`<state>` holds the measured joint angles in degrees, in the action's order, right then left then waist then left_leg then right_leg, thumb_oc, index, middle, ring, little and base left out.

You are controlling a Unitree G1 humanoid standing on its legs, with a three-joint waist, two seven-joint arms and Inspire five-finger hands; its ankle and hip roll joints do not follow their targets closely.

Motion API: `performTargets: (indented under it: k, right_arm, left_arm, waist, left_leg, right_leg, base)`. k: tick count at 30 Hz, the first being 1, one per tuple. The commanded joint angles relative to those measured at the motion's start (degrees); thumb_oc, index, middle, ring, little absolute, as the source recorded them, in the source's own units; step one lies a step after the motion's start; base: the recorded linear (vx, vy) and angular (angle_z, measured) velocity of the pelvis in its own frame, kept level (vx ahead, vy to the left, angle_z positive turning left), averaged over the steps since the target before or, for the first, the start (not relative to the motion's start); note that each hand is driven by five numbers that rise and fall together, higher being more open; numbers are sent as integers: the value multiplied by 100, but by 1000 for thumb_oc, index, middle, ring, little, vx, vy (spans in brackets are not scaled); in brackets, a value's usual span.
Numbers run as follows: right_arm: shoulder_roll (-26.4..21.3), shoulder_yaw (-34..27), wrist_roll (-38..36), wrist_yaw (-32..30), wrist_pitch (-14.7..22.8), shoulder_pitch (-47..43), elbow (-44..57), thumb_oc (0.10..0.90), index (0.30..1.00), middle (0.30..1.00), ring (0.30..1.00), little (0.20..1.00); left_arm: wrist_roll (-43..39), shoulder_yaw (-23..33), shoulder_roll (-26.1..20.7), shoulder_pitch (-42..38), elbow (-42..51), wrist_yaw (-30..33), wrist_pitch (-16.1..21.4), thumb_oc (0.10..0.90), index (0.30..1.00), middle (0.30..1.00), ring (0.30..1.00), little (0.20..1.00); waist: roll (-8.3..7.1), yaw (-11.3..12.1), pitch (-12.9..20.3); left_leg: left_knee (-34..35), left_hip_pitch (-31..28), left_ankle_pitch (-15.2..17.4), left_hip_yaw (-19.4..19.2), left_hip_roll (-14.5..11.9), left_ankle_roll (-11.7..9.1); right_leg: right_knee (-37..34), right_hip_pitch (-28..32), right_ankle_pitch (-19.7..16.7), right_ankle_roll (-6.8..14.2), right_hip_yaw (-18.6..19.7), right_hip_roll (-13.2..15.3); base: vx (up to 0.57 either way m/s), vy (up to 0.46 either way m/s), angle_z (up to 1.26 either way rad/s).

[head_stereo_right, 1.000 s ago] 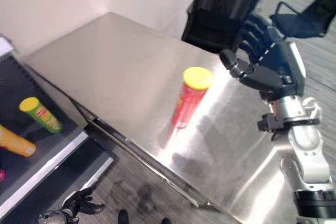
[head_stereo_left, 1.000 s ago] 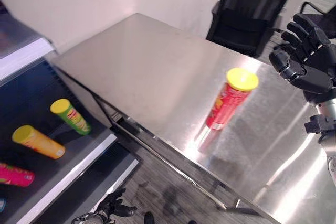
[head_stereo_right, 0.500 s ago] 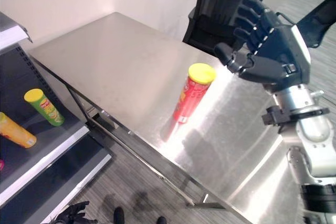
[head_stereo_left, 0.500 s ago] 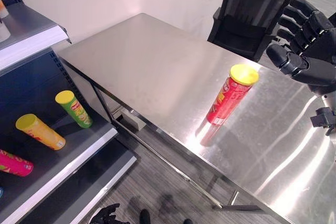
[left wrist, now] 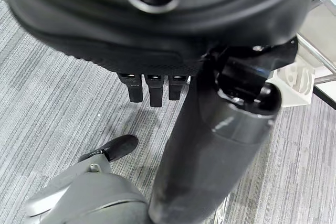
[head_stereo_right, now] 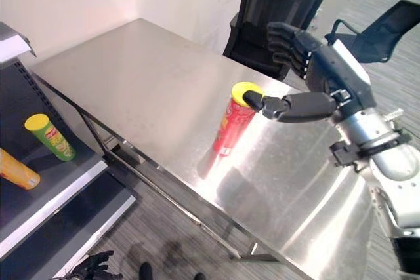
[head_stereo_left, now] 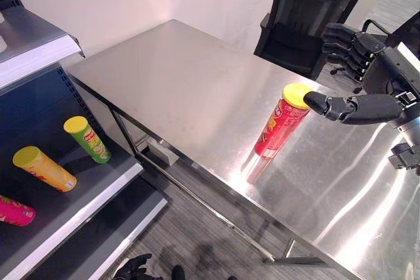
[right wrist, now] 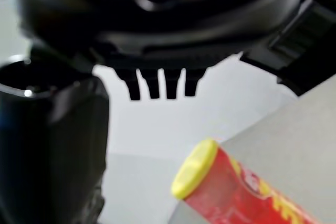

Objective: Put the goods on the table back onto the shelves and tidy them up.

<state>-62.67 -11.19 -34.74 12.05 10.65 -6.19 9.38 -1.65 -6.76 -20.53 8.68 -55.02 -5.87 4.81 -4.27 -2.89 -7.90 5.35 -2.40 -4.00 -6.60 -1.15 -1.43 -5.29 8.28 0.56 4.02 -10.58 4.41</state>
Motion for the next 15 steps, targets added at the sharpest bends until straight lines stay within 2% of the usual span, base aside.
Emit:
performTargets:
  k: [1,9,15]
  right_arm:
    - [-411,-118,17,-359,339,-400,-1,800,900,900,900,900]
    - [-546,350,94,-222,220,-416,-226,800,900,900,900,900]
    - [-538,414,165,-192,156,-321,-356,800,900,900,900,900]
  left_arm:
    - [108,-207,-132,-200,104,23,300,800,900,900,900,900]
    - [81,-204,-140,-209,112,51,296,800,900,900,900,900]
    - [16,-179,-97,-218,71,75,281,800,900,900,900,900]
  waist:
    - [3,266,399]
    - [-23,333,391]
    - [-32,359,386]
  left_leg:
    - [-35,-282,519,-298,-618,-447]
    - [-35,-275,500,-257,-618,-470]
    - [-35,-245,485,-218,-610,-475]
  right_leg:
    - [29,-369,-198,604,-194,405]
    - [29,-305,-176,600,-284,422]
    - [29,-288,-168,595,-355,436]
  base:
    - [0,0,0]
    - [3,-3,2]
    - [2,-2,9]
